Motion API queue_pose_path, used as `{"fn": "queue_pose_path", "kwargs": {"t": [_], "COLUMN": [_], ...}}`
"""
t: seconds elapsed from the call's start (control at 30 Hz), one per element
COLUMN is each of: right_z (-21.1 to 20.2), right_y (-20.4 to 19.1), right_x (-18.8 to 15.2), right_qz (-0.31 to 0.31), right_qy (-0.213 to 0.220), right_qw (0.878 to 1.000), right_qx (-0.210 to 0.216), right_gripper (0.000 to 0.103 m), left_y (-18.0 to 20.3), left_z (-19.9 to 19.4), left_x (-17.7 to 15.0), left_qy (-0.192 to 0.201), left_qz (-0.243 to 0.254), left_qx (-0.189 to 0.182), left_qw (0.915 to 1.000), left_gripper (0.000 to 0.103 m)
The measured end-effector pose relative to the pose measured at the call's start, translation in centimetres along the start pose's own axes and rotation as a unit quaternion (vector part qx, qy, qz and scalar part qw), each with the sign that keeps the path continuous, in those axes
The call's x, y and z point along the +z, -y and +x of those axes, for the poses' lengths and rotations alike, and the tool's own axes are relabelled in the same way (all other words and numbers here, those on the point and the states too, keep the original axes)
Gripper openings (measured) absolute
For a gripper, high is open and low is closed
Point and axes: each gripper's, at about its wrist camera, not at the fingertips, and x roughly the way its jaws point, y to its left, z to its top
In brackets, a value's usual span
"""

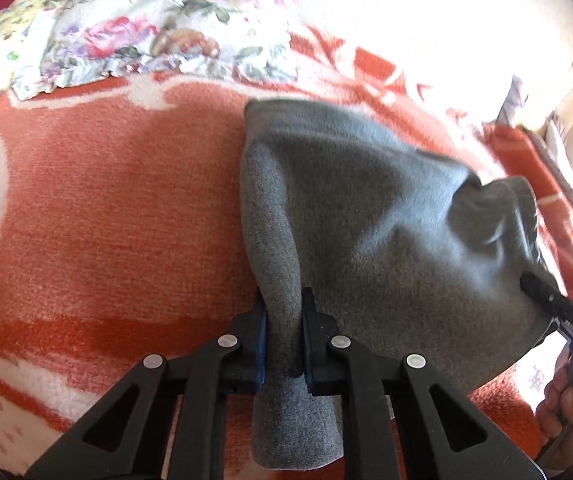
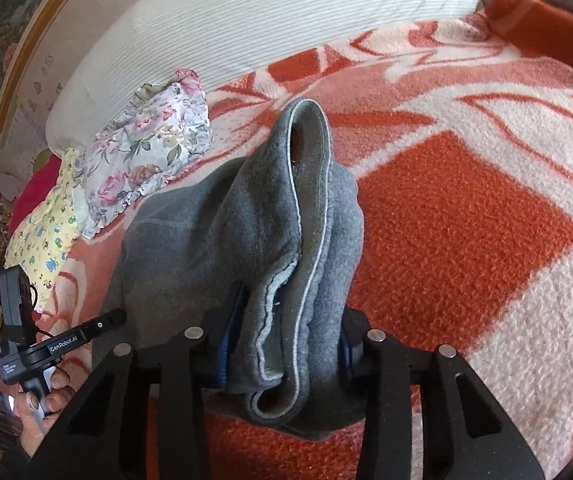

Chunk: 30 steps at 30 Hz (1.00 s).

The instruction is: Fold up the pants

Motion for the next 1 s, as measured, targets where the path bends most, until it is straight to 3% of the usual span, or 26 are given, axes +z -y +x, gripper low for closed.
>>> {"fn": "queue_pose_path", "kwargs": {"t": [0.13,0.47,0.63,1.0], "right_z": [-1.0,-2.0,0.9,10.7], "right_y": [-2.4,-10.7,-14.2,-20.2], "right_x": [0.2,1.6,2.9,6.2], "right_qz": [-0.035,-0.102,-0.102,-0.083], "right_qy": [0.011,0.053,0.055,0.025], "right_qw": [0.999,0.992,0.989,0.985], "right_qx": [-0.022,0.047,0.091,0.150], "right_gripper": [0.037,0.035,0.035,0.035], "left_y": [0.3,-3.4,-6.4,-13.8], "left_z": [-2.1,-7.6,-9.8,-8.8], "left_x": [-0.3,2.5,4.4,10.8], "left_qy": [0.038,0.105,0.137,0.146], "left_qz": [0.011,-0.024,-0.022,-0.045], "left_qx": [0.013,0.033,0.067,0.139], "left_qw": [0.9991,0.9937,0.9881,0.9784], "left_gripper": [0.012,0.011,0.012,0.012]}}
